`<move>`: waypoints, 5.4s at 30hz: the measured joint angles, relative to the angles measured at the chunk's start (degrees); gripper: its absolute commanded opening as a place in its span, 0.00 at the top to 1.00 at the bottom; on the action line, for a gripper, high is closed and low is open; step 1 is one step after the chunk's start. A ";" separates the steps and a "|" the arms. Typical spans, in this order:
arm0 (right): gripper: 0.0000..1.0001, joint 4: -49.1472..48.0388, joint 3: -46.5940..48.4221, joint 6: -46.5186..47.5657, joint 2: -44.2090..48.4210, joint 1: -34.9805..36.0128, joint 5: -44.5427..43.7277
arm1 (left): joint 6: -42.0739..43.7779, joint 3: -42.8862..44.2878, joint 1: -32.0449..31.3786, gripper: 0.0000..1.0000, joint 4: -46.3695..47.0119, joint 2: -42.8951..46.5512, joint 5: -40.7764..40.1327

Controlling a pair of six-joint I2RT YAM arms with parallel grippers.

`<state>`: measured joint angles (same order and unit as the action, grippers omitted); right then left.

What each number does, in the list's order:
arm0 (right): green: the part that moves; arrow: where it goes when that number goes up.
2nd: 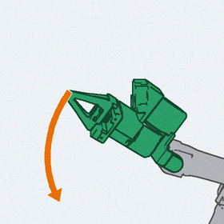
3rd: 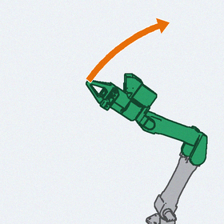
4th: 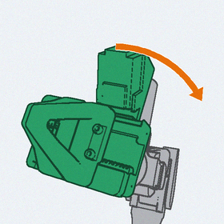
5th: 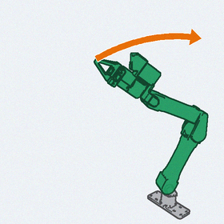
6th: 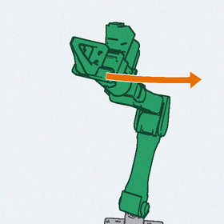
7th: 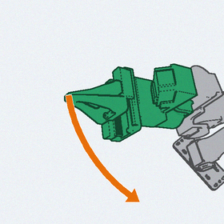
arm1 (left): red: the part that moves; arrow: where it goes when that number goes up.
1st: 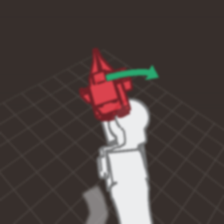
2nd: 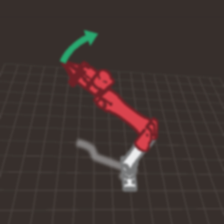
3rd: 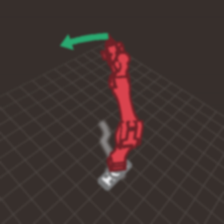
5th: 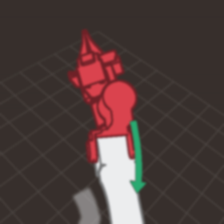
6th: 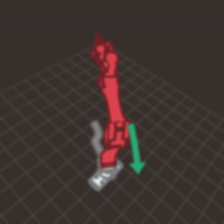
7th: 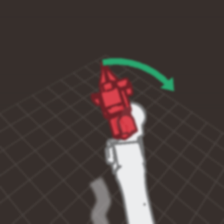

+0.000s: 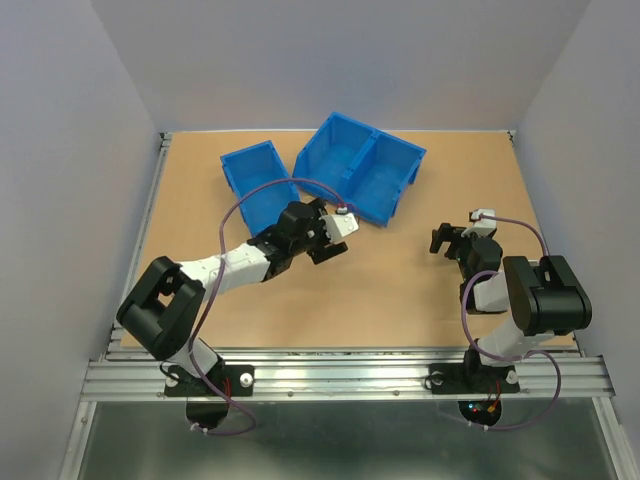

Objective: Untangle the cables

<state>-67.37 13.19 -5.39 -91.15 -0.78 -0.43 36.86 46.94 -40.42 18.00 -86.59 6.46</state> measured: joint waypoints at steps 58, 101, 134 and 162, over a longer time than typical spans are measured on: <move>0.00 13.79 -6.71 -34.38 36.06 14.69 38.05 | 3.54 -3.48 -0.87 0.99 -7.98 9.42 19.10; 0.99 17.22 -0.87 -26.10 37.42 27.87 19.08 | 8.55 -10.16 -1.55 0.23 -6.49 20.09 18.56; 0.99 25.44 17.84 -30.23 31.93 32.09 32.00 | 3.15 -6.78 -1.64 1.00 -3.69 15.72 26.36; 0.99 61.00 2.71 -26.77 90.12 32.37 -24.81 | -25.22 -10.43 34.05 1.00 11.37 27.74 12.28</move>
<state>-6.37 15.90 -32.16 -1.04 31.59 -25.23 11.64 36.51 -6.37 29.36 -58.85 18.74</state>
